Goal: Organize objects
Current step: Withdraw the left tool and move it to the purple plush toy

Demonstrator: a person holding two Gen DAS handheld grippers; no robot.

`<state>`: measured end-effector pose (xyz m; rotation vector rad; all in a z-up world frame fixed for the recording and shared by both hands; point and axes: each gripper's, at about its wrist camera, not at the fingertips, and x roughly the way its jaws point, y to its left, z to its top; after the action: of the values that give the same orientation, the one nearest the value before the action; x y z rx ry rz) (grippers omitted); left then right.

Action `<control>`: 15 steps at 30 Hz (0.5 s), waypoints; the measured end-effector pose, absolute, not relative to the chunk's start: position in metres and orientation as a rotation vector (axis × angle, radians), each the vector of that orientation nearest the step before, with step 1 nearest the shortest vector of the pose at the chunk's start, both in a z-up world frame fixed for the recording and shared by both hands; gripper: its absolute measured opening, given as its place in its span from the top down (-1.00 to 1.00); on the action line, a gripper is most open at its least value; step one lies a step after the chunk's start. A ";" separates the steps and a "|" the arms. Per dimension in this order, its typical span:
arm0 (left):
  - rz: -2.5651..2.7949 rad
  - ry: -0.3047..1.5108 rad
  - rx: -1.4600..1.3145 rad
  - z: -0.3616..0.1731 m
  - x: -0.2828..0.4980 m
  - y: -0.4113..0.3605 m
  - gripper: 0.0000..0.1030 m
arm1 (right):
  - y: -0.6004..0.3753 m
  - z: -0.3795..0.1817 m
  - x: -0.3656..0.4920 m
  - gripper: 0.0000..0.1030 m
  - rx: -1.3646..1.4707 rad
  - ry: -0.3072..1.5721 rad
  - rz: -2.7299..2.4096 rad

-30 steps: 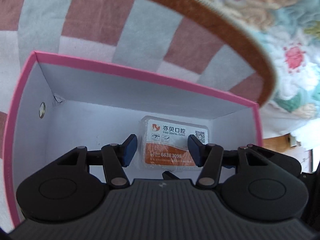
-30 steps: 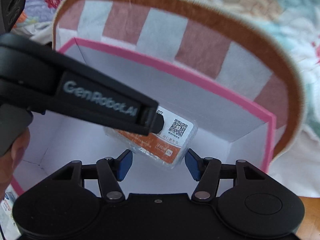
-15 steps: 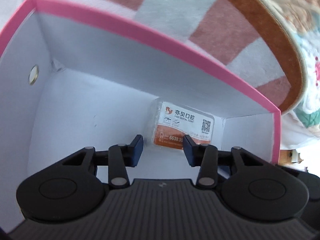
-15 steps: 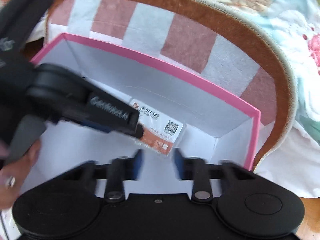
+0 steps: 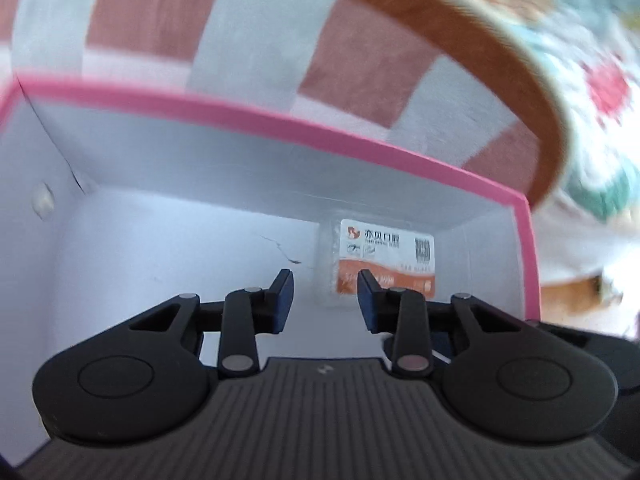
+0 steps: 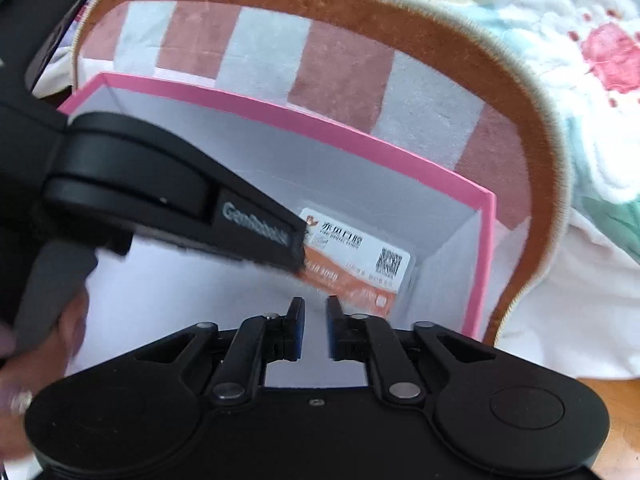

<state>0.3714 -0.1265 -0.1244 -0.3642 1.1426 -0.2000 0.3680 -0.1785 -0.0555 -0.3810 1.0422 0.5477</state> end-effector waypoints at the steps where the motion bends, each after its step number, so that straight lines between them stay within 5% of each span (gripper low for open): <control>1: -0.213 1.146 -0.329 -0.117 0.367 -0.125 0.27 | -0.183 -0.048 0.361 0.62 -0.340 1.039 0.570; 6: -0.271 1.121 -0.154 -0.073 0.328 -0.111 0.15 | -0.203 -0.008 0.322 0.55 -0.172 1.061 0.638; 15: -0.352 1.137 -0.120 0.011 0.254 -0.093 -0.06 | -0.233 0.061 0.262 0.04 -0.122 1.046 0.655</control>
<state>0.2543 -0.0927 0.0115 -0.1199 1.1373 -0.3521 0.2625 -0.2334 0.0610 -0.1218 1.0457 0.6551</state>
